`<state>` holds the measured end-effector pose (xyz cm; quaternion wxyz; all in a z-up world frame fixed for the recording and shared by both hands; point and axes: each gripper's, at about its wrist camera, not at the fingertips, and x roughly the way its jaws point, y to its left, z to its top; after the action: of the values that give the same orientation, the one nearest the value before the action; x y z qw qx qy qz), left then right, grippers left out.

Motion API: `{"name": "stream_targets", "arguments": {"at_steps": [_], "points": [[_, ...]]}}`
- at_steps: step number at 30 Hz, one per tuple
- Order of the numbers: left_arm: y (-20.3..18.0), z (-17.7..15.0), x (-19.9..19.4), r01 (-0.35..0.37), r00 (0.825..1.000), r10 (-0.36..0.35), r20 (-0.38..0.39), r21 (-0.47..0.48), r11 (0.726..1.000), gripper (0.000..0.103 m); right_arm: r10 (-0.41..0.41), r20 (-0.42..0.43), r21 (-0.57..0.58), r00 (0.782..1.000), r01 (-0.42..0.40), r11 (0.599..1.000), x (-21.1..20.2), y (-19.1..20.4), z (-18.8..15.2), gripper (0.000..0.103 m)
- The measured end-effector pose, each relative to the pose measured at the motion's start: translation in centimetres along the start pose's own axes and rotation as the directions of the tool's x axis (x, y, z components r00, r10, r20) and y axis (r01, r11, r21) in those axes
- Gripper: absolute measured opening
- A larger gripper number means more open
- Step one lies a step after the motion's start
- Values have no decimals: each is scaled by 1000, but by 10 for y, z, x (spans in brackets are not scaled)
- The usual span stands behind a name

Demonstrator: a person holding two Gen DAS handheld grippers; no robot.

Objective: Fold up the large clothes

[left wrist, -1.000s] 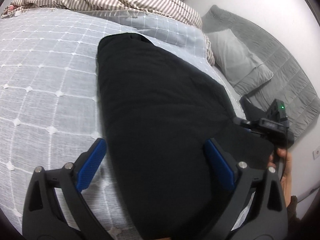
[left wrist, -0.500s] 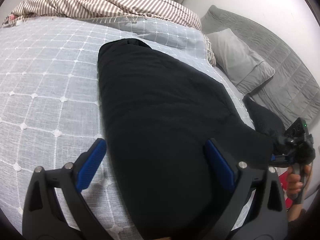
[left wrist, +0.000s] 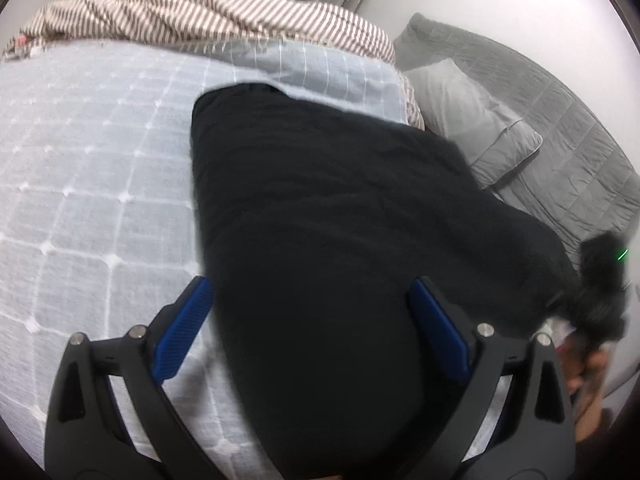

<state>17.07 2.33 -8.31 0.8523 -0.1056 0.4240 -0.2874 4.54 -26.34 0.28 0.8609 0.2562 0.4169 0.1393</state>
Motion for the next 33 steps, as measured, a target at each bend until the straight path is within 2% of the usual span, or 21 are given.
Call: {"name": "stream_targets", "arguments": {"at_steps": [1,2,4,6,8,12,16,18,21,23,25,26,28,30,31,32,33], "points": [[1,-1,5,5,1000,-5,-26,-6,1000,99,-55,-77,2,995,56,998,13,-8,-9,41],[1,-2,8,17,999,-17,-43,-11,1000,99,-77,-116,13,990,79,997,19,-16,-18,42],[0,-3,7,13,999,-14,-36,-14,1000,99,-34,-102,50,994,39,998,10,-26,-24,57],[1,-2,4,6,1000,-7,-21,-8,1000,99,-35,-88,102,996,44,994,-6,-34,-21,72],[3,-1,3,10,1000,-10,-20,-20,1000,99,-45,-65,107,997,52,993,-22,-34,-14,72],[3,0,3,9,1000,-9,-16,-30,1000,99,-68,55,63,996,64,996,-49,-26,21,72],[2,-1,3,0,1000,0,-9,-10,1000,99,-25,77,44,997,22,999,-23,-22,63,69],[2,0,4,2,1000,-2,-10,-7,1000,99,5,55,69,998,-9,998,3,-27,81,66],[4,0,5,5,1000,-6,-13,-16,1000,99,-67,18,71,998,66,995,38,-39,100,64],[4,2,5,4,1000,-4,-13,-8,1000,99,-86,-10,80,996,87,993,54,-44,108,46],[2,4,5,-3,1000,3,-6,11,1000,99,-87,-30,51,996,88,995,67,-35,111,21],[1,6,5,-9,1000,9,-3,20,1000,99,-98,-21,11,995,98,995,66,-27,111,16],[0,8,5,-17,1000,16,2,34,999,99,-112,38,-63,993,115,991,57,-11,112,11],[-2,8,5,-16,1000,16,2,41,999,99,-124,108,-25,986,128,991,42,-18,116,10],[-2,7,6,-11,1000,12,-2,41,999,99,-156,97,-5,983,157,988,46,-26,118,10],[-3,7,8,-11,1000,11,-13,39,999,99,-210,51,20,976,210,978,55,-38,116,10],[-3,6,9,-19,999,20,-27,39,999,99,-225,9,25,974,225,974,64,-46,111,11]]}}
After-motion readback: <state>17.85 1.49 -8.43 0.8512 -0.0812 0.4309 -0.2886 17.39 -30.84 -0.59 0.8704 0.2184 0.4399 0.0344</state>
